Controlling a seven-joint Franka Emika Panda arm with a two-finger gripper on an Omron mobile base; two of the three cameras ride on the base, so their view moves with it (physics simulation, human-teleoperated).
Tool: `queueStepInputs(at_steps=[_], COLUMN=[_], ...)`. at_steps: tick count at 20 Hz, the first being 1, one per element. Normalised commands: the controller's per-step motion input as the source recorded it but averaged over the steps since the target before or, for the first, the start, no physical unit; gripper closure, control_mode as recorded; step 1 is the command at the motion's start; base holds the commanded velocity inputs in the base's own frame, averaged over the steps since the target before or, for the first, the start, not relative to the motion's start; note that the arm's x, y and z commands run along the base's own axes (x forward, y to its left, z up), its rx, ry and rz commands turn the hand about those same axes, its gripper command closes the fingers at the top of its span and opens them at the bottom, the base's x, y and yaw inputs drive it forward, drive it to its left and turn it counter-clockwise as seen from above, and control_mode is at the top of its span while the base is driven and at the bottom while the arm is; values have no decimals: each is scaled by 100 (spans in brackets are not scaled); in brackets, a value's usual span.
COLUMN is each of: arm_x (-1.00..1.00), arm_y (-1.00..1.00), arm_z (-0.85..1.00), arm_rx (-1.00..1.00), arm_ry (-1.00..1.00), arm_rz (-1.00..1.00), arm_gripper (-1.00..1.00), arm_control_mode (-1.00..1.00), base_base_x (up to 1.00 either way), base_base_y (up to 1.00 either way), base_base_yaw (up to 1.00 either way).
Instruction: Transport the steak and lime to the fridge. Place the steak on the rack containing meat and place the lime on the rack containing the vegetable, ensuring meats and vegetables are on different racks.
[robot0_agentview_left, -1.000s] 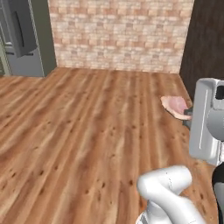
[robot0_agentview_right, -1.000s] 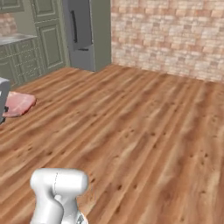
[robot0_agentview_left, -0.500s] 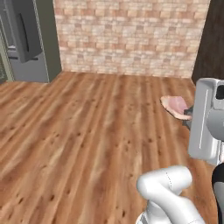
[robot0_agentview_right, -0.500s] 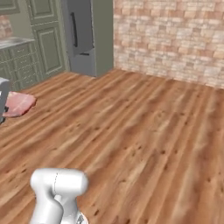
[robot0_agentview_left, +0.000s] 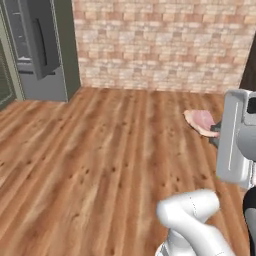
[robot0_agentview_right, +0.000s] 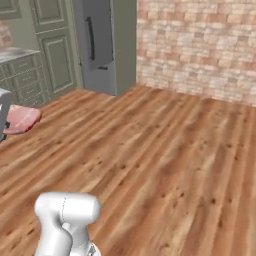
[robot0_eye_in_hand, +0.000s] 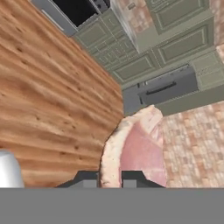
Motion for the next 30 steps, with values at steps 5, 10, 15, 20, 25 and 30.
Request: queueStepInputs(at_steps=[5,10,15,20,25,30], arm_x=[0,0,0,0,0,0], arm_y=[0,0,0,0,0,0], arm_z=[0,0,0,0,0,0], arm_rx=[0,0,0,0,0,0], arm_ry=[0,0,0,0,0,0], arm_rz=[0,0,0,0,0,0], arm_gripper=[100,100,100,100,100,100], arm_control_mode=[100,100,100,100,100,100], base_base_x=[100,100,100,100,100,100], base_base_y=[98,100,100,100,100,100], base_base_yaw=[-12,-24,-36,-39,-25,-18])
